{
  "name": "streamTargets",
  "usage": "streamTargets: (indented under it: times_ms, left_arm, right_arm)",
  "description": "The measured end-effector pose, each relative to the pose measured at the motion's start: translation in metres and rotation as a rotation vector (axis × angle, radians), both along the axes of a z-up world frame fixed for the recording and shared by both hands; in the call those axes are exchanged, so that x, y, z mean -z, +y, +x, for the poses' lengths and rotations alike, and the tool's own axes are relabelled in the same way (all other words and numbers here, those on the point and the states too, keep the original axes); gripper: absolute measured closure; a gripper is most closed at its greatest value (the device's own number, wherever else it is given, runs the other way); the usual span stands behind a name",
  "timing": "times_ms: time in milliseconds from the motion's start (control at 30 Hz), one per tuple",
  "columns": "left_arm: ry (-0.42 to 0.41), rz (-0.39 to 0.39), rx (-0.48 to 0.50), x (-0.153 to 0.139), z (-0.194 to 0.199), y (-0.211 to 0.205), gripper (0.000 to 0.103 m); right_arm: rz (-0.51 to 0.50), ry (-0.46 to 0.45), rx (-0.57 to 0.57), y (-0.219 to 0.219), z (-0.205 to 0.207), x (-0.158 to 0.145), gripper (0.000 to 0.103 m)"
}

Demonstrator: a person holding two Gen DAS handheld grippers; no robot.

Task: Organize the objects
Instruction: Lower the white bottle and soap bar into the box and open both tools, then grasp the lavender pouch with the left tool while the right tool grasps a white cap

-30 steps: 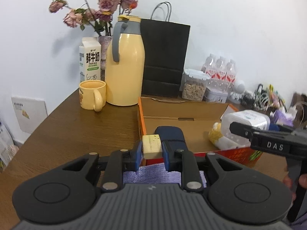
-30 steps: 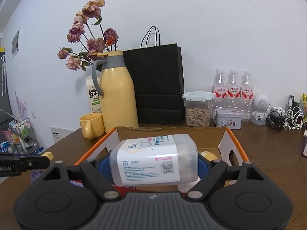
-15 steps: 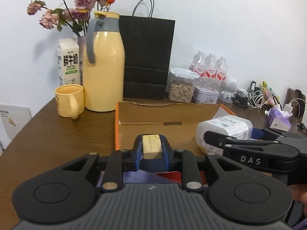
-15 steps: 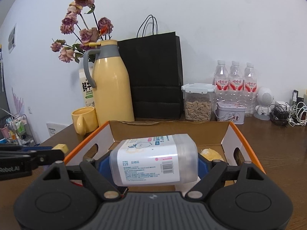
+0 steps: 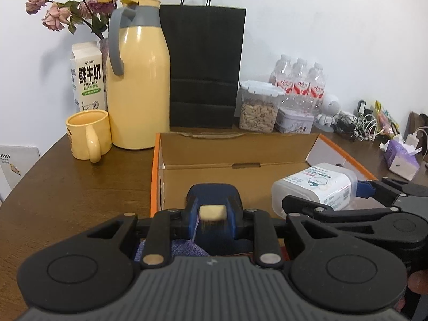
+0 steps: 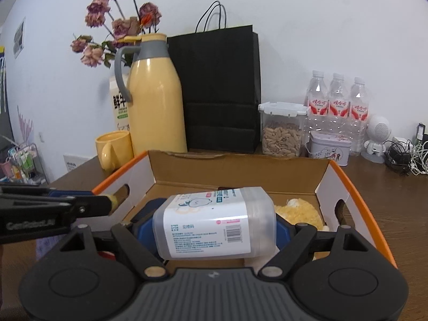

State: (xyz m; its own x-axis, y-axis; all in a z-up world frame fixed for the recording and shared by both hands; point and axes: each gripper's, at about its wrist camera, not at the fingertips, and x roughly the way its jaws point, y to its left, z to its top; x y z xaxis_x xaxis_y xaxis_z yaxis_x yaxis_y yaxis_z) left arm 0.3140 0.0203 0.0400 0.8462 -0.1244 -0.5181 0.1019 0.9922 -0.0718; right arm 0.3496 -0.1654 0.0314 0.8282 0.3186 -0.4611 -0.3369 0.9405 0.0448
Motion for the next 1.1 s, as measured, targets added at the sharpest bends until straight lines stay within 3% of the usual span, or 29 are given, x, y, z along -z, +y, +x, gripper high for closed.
streamTargets:
  times_ms: [100, 167, 300, 367, 467, 533, 867, 1100]
  left_arm:
    - [-0.008, 0.002, -0.009, 0.000, -0.001, 0.001, 0.074]
    - [-0.027, 0.002, -0.017, -0.003, -0.005, 0.003, 0.057]
    - [-0.072, 0.002, -0.048, -0.014, -0.018, 0.009, 0.035]
    - [-0.090, 0.000, -0.068, -0.020, -0.024, 0.013, 0.021]
    - [-0.105, 0.005, -0.089, -0.026, -0.034, 0.019, 0.012]
    - [-0.110, 0.007, -0.107, -0.029, -0.040, 0.024, 0.006]
    - [-0.130, 0.009, -0.149, -0.036, -0.085, 0.042, 0.000]
    - [-0.081, 0.034, -0.155, -0.024, -0.114, 0.051, 0.000]
  right_arm:
    - [-0.011, 0.015, -0.003, 0.002, 0.002, 0.003, 0.020]
    - [-0.014, 0.018, -0.004, 0.003, 0.003, 0.004, 0.020]
    - [-0.032, 0.035, -0.007, 0.006, 0.005, 0.004, 0.018]
    - [-0.038, 0.041, -0.003, 0.006, 0.004, 0.004, 0.011]
    - [-0.041, 0.042, 0.020, 0.005, 0.002, 0.002, 0.001]
    - [-0.026, 0.038, 0.026, 0.001, -0.001, -0.001, 0.000]
    - [-0.017, 0.032, 0.027, -0.021, -0.045, -0.016, 0.000]
    - [-0.016, 0.047, 0.026, -0.046, -0.089, -0.019, 0.000]
